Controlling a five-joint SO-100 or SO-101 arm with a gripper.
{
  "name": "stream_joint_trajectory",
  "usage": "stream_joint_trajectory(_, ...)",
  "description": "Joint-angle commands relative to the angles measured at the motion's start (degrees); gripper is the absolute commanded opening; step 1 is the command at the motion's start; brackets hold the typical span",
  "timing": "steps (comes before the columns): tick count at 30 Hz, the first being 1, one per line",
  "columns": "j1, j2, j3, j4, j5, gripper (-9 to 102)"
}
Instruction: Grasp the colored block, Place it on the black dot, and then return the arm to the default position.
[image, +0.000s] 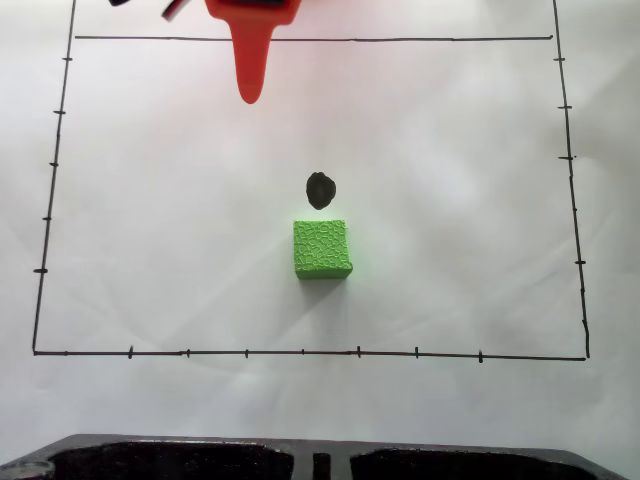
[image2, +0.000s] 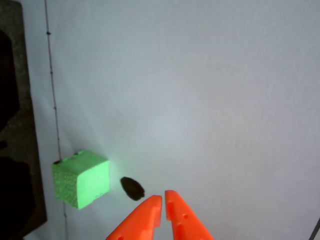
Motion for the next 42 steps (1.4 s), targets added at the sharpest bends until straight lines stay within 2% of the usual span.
stream_joint_trajectory(1,0.18,0.70,-0.26,-0.70,-0.26,0)
stream_joint_trajectory(27,-0.18,-2.37,-1.05,-2.64,-1.58,0)
stream_joint_trajectory(32,-1.76,-10.02,-5.98,-5.80,-1.32,0)
stream_joint_trajectory(42,-6.15,-35.60,-24.52,-8.35,7.82,0)
